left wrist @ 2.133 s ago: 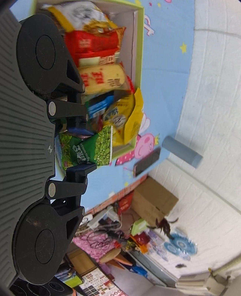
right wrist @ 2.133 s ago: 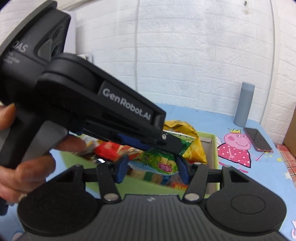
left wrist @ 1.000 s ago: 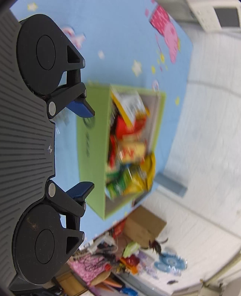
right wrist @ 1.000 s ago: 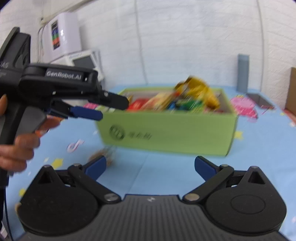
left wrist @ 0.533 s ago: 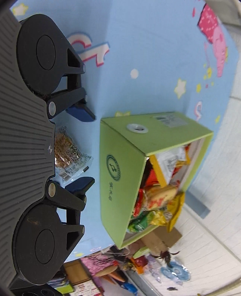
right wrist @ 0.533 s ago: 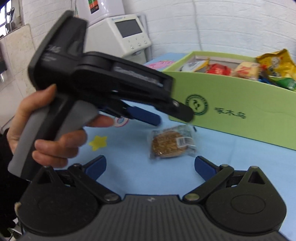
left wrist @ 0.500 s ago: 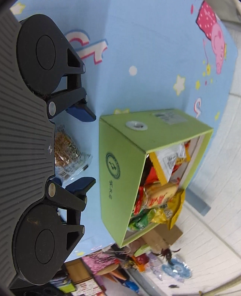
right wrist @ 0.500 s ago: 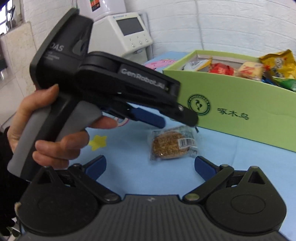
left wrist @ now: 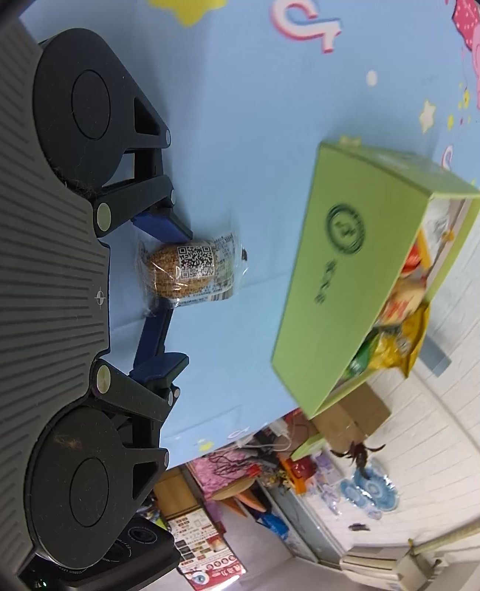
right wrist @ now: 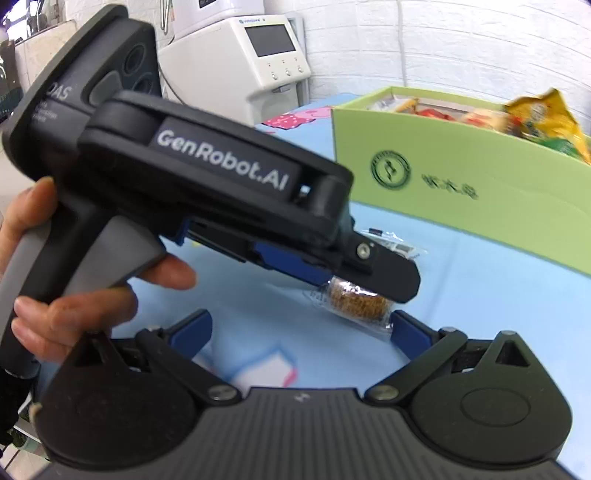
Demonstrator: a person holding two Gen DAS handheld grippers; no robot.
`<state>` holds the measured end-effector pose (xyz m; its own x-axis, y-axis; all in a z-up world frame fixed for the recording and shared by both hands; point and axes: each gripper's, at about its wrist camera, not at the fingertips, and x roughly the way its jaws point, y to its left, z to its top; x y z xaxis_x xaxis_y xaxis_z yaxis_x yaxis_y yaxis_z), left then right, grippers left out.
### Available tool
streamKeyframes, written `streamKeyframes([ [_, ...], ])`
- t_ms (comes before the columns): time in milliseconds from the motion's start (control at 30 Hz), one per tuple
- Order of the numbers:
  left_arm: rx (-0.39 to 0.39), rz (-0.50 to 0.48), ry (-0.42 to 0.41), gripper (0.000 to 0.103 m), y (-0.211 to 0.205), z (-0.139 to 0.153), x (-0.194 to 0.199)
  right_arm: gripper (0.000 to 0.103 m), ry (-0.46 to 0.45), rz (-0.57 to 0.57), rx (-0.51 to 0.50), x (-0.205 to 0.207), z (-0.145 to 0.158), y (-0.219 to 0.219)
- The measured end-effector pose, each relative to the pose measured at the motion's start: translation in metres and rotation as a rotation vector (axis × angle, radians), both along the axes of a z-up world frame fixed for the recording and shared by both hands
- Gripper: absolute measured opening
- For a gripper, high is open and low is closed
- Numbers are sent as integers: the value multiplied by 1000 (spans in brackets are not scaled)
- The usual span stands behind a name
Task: Organize snacks
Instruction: 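Move the left gripper to the brown cookie in clear wrapper, then close the left gripper on the brown cookie and lift it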
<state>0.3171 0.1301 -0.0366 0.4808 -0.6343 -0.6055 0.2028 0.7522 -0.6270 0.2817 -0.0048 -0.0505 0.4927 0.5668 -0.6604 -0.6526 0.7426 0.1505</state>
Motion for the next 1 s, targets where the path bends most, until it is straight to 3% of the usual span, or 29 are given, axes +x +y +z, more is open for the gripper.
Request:
streamKeyframes([
  [167, 20, 39, 17, 53, -17, 4, -24, 101, -6, -12, -15, -30, 5, -22],
  [300, 123, 144, -24, 68, -14, 28, -29, 101, -81, -129, -56, -46, 16, -36],
  [367, 196, 180, -13, 69, -17, 39, -21, 101, -87, -194, -36, -45, 20, -39],
  [467, 263, 143, 17, 64, -27, 43, -6, 101, -65, -208, 11, -46, 20, -37],
  [533, 280, 92, 58, 52, -30, 37, 4, 100, -59, -211, 24, -50, 20, -35],
  [667, 307, 24, 106, 52, -36, 32, 21, 100, -56, -214, 13, -49, 17, -30],
  [833, 333, -21, 106, 56, -44, 28, 28, 99, -66, -239, 19, -39, 14, -22],
  [867, 334, -32, 116, 54, -46, 24, 29, 89, -62, -240, 9, -37, 12, -20],
  [900, 339, -39, 109, 52, -48, 22, 28, 55, -54, -234, -12, -33, 8, -17],
  [933, 359, -48, 93, 31, -48, 23, 26, 51, -49, -227, -24, -31, 4, -15],
  [1000, 366, -72, 92, 25, -47, 23, 26, 51, -66, -230, -41, -33, 5, -16],
])
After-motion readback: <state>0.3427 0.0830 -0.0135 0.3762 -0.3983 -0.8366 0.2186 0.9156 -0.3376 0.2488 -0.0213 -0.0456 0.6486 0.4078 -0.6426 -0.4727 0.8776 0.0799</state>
